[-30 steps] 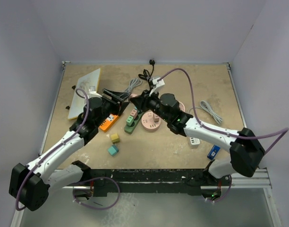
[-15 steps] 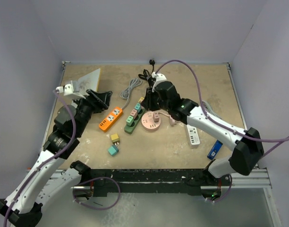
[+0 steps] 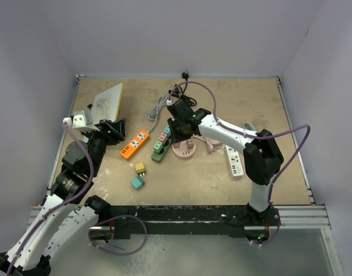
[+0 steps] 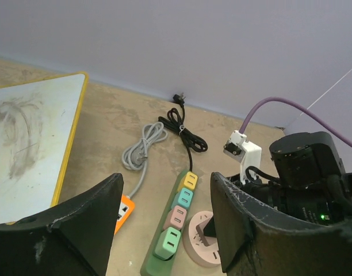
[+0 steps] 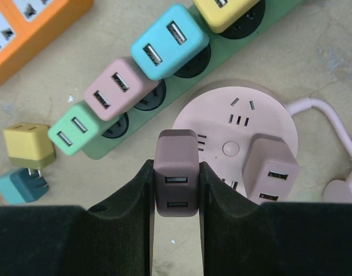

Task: Insert the plug

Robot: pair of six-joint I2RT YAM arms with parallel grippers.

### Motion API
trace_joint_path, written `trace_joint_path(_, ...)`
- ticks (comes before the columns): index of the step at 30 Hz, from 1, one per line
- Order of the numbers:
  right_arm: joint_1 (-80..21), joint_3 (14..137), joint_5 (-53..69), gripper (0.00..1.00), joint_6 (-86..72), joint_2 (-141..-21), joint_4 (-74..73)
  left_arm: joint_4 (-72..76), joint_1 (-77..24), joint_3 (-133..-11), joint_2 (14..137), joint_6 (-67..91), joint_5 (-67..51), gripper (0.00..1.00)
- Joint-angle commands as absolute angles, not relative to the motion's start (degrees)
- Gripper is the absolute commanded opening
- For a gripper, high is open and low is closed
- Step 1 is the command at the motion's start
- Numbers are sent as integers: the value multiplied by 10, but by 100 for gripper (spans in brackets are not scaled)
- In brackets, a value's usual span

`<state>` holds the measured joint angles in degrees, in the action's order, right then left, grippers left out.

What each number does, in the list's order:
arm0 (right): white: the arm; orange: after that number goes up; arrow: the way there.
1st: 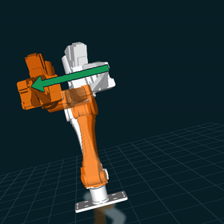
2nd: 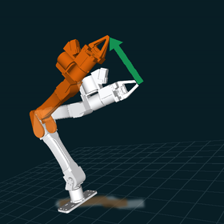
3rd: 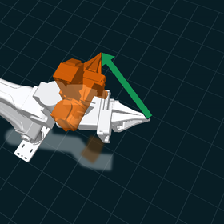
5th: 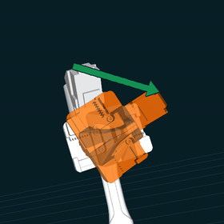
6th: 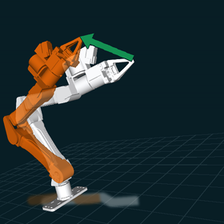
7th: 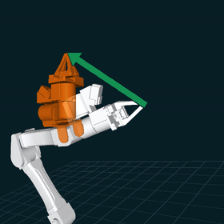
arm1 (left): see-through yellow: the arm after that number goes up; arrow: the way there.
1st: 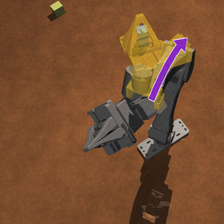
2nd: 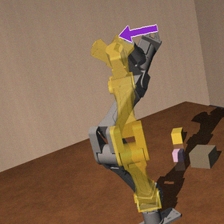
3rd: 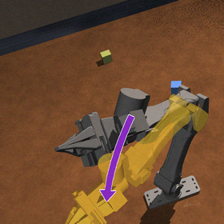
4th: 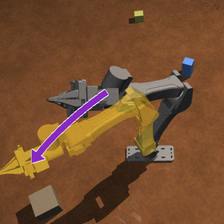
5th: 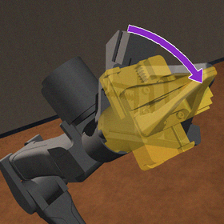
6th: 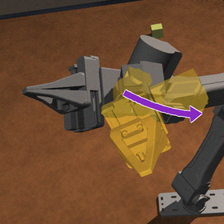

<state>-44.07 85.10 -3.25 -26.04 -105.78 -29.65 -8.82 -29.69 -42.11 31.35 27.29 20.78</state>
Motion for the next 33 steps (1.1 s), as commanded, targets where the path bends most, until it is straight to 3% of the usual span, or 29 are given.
trace_joint_path(1,-439,894,-50,0,-253,-1062,-352,-74,-297,-418,304,258,220,59)
trace_joint_path(33,-439,850,-78,0,-270,-1089,-324,-83,-297,-419,310,253,227,59)
